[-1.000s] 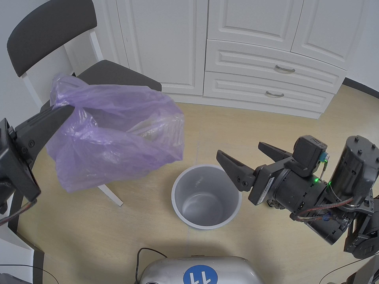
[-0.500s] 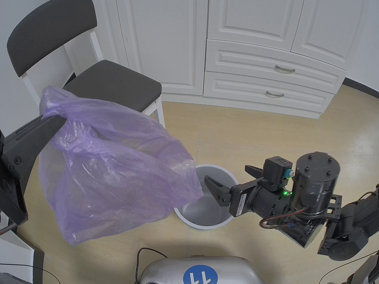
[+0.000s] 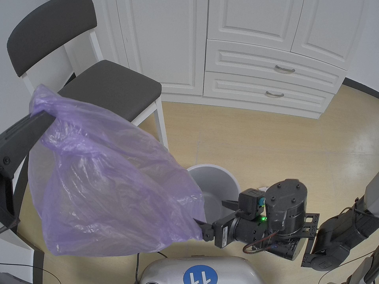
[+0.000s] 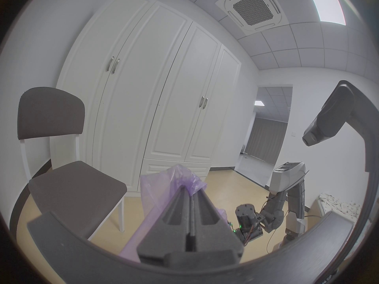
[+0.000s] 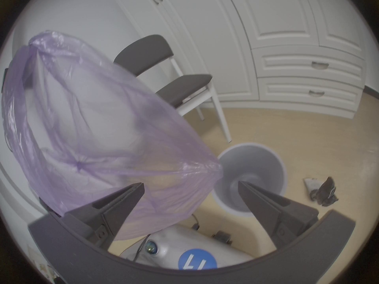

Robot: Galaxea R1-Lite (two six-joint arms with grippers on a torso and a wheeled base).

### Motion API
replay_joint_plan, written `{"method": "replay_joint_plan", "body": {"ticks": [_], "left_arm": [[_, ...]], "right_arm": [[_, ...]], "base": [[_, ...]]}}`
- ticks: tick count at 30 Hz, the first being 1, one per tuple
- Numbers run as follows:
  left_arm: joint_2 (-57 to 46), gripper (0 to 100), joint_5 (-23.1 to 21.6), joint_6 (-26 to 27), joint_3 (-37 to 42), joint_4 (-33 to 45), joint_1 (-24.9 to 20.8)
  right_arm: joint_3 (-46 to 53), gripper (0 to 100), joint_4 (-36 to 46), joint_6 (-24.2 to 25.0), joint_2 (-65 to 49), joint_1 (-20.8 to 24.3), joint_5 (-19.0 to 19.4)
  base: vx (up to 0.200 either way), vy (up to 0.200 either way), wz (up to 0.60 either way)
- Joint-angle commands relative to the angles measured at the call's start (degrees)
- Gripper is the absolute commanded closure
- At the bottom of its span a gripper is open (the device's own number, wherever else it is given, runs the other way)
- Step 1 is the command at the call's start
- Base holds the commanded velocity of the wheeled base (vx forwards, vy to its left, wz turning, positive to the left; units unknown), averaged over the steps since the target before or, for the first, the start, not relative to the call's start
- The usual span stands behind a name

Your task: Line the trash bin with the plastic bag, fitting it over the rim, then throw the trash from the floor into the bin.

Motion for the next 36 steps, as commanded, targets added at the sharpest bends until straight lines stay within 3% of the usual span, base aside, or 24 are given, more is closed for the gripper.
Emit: {"method": "replay_joint_plan", "body": {"ticks": [1,3,4,6,10,15,18,21,36], "left_arm": [[-1.0,100,-0.1,0.5,-0.1,-0.1,-0.5],[-1.3,100,-0.2,1.0,0.0,-0.3,-1.1],[-2.0,100,-0.1,1.4,0.0,-0.4,-2.3],[-2.9,100,-0.2,1.5,0.1,-0.4,-3.8],[-4.5,100,-0.2,1.7,0.1,-0.4,-6.5],[-4.9,100,-0.4,1.8,0.1,-0.4,-7.0],[-5.6,100,-0.5,1.8,0.1,-0.4,-7.1],[-6.0,100,-0.5,2.3,0.1,-0.4,-7.1],[-6.8,100,-0.5,3.8,0.4,-0.4,-7.1]], "right_arm": [[1.1,0,-0.1,1.6,1.7,0.9,1.1],[1.3,0,-0.4,2.6,2.1,1.0,2.2],[1.9,0,-0.9,4.0,2.0,1.2,5.4],[2.5,0,-1.3,4.8,1.8,1.2,8.1],[3.4,0,-5.5,6.3,3.1,1.1,10.2],[4.6,0,-12.9,6.8,6.2,1.1,10.2],[7.3,0,-24.0,6.7,10.4,0.7,10.4],[8.4,0,-29.0,6.1,12.2,0.6,10.1],[9.1,0,-28.7,-0.7,2.7,-1.4,6.6]], "base": [[0.0,0.0,0.0],[0.0,0.0,0.0],[0.0,0.0,0.0],[0.0,0.0,0.0],[0.0,0.0,0.0],[0.0,0.0,0.0],[0.0,0.0,0.0],[0.0,0.0,0.0],[0.0,0.0,0.0]]}}
